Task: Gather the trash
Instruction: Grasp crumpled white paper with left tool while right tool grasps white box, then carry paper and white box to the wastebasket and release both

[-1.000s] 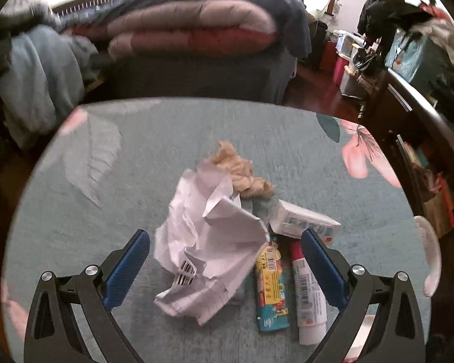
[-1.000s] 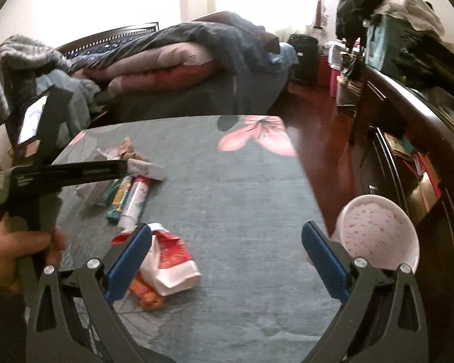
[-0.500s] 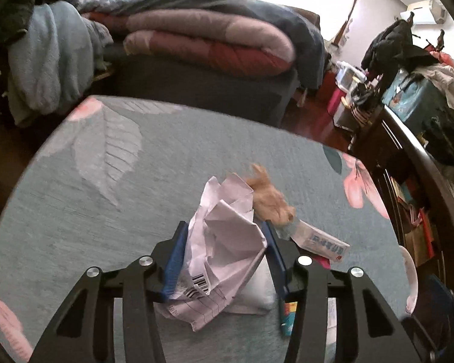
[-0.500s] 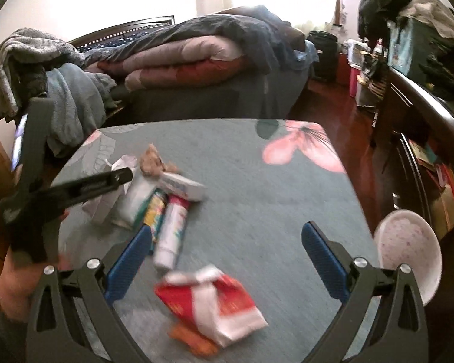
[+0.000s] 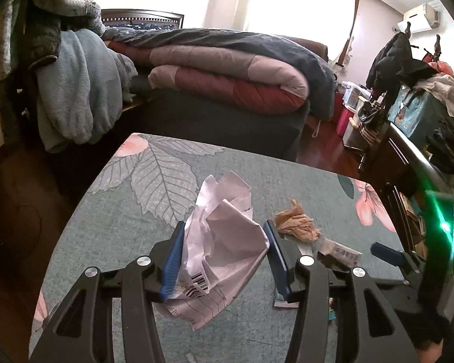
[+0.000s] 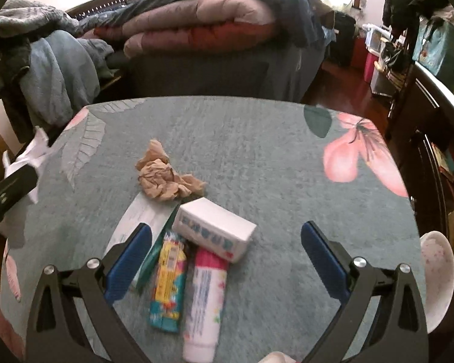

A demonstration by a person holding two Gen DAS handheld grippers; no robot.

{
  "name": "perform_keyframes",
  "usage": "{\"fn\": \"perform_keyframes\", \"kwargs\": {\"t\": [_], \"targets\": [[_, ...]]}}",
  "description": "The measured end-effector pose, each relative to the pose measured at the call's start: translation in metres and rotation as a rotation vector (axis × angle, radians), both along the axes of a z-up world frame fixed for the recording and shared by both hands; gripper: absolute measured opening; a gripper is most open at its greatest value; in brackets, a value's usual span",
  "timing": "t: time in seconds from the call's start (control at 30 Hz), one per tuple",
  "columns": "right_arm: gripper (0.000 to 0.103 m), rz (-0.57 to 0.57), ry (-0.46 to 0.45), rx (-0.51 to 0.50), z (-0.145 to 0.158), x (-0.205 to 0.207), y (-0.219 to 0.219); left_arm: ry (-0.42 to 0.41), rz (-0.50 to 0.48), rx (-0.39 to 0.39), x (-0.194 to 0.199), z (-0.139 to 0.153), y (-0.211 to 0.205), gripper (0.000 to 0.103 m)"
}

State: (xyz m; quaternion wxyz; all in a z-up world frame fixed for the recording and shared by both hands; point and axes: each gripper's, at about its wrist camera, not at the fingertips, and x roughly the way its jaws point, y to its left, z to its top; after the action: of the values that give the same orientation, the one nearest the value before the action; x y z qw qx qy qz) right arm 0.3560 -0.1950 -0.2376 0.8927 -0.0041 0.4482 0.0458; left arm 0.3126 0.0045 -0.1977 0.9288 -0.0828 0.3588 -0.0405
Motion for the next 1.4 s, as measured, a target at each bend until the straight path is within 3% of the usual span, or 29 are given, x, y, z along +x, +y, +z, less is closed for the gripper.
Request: {"fn": "perform_keyframes", "kwargs": {"t": [0.1, 0.13, 0.3, 0.5, 0.8, 1.0, 1.4], "targets": [[0.061, 0.011, 0.028, -0.025, -0.004, 0.007, 0.003, -0.003, 0.001, 0.002, -0.001, -0.001, 0.002, 0.052], [0.060, 0.013, 0.020, -0.028, -0.004, 0.007, 0.004, -0.002, 0.002, 0.000, 0.000, -0.001, 0.003, 0.052], [0.059, 0.021, -0.057, -0.057, 0.012, -0.009, 0.004, 0.000, 0.007, 0.005, -0.003, 0.000, 0.002, 0.053], [0.059, 0.019, -0.113, -0.020, 0.037, -0.043, -0.010, -0.013, -0.005, 0.013, -0.013, 0.010, -0.006, 0.053], [0.059, -0.048, -0.167, 0.055, 0.057, -0.109, -0.065, -0.056, -0.088, 0.029, -0.038, 0.036, -0.051, 0.053], [0.059, -0.146, -0.207, 0.061, 0.061, -0.151, -0.117, -0.085, -0.210, 0.037, -0.052, 0.050, -0.107, 0.054], [0.059, -0.384, -0.224, 0.088, 0.045, -0.210, -0.236, -0.067, -0.519, 0.007, -0.064, 0.049, -0.238, 0.054]]}}
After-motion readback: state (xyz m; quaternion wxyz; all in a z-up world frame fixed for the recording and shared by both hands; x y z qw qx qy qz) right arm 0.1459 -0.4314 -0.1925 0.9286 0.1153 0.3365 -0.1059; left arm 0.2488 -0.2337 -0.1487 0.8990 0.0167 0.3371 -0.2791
